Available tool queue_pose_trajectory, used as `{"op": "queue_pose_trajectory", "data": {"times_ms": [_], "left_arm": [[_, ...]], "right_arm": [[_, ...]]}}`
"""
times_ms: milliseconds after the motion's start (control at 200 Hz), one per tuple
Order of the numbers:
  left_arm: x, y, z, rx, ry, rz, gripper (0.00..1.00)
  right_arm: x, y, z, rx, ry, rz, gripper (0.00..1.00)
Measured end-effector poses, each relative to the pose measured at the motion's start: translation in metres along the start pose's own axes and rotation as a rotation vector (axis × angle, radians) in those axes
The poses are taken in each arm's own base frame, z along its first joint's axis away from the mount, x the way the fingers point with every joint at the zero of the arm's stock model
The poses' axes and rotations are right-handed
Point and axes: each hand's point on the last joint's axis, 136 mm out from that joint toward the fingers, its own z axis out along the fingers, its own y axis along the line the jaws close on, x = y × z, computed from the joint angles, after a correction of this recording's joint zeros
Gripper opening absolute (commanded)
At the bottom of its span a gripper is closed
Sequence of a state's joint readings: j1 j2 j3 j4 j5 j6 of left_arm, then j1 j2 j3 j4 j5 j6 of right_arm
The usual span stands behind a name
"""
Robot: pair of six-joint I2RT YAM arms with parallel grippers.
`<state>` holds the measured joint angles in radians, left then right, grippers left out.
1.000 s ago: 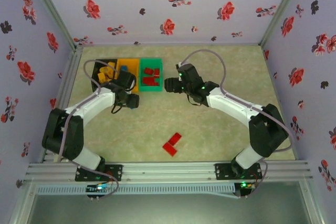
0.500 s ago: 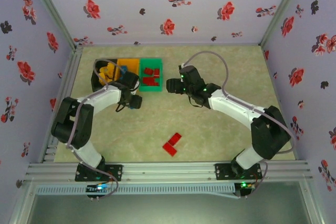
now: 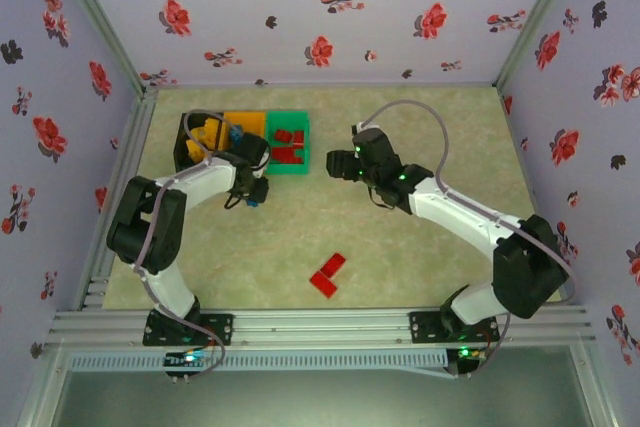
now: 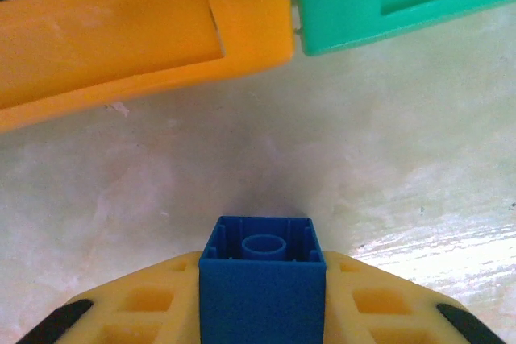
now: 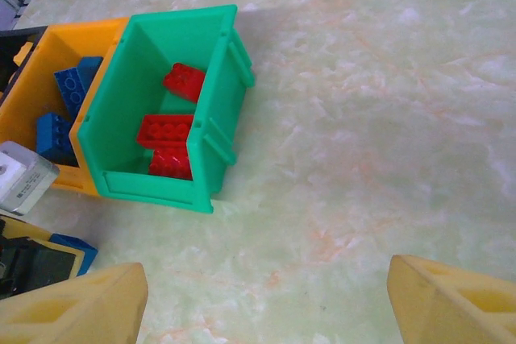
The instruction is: Sort the legos into containers by color
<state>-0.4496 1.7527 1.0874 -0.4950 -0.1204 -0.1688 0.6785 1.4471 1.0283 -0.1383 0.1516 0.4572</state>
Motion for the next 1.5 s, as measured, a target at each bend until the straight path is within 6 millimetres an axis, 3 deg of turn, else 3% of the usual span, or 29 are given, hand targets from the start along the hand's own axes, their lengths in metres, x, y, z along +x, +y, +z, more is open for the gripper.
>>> {"op": "queue_pose_trajectory", "data": {"times_ms": [155, 260, 450, 605, 740, 1045, 1080, 1145, 1205, 1500], "left_arm": [[0.0, 0.001, -0.007, 0.0, 0.004, 0.001, 0.22], [-0.009, 0.005, -0.03, 0.003, -0.034, -0.008, 0.21], [-0.066, 0.025, -0.091, 0.006, -0.216, -0.073, 0.21], [-0.098, 0.045, -0.112, -0.009, -0.296, -0.127, 0.2], [-0.123, 0.053, -0.106, -0.017, -0.312, -0.148, 0.2], [-0.166, 0.071, -0.063, -0.038, -0.284, -0.197, 0.19], [-0.169, 0.073, -0.058, -0.039, -0.28, -0.202, 0.24], [-0.171, 0.076, -0.05, -0.04, -0.27, -0.206, 0.45], [-0.173, 0.075, -0.044, -0.036, -0.262, -0.212, 0.54], [-0.178, 0.072, -0.035, -0.017, -0.253, -0.207, 0.61]], "right_arm": [[0.005, -0.003, 0.0, 0.007, 0.007, -0.001, 0.78], [0.005, -0.004, -0.001, 0.007, 0.007, -0.001, 0.78], [0.003, -0.005, -0.006, 0.003, -0.008, 0.008, 0.78], [0.009, -0.009, -0.009, 0.004, -0.004, 0.022, 0.77], [0.012, -0.011, -0.01, 0.006, -0.003, 0.028, 0.77], [0.009, -0.011, -0.022, -0.006, -0.024, 0.032, 0.77], [0.009, -0.012, -0.023, -0.007, -0.027, 0.033, 0.77], [0.009, -0.012, -0.025, -0.008, -0.028, 0.033, 0.78], [0.009, -0.012, -0.025, -0.007, -0.029, 0.033, 0.78], [0.014, -0.017, -0.025, 0.011, -0.019, 0.031, 0.8]]}}
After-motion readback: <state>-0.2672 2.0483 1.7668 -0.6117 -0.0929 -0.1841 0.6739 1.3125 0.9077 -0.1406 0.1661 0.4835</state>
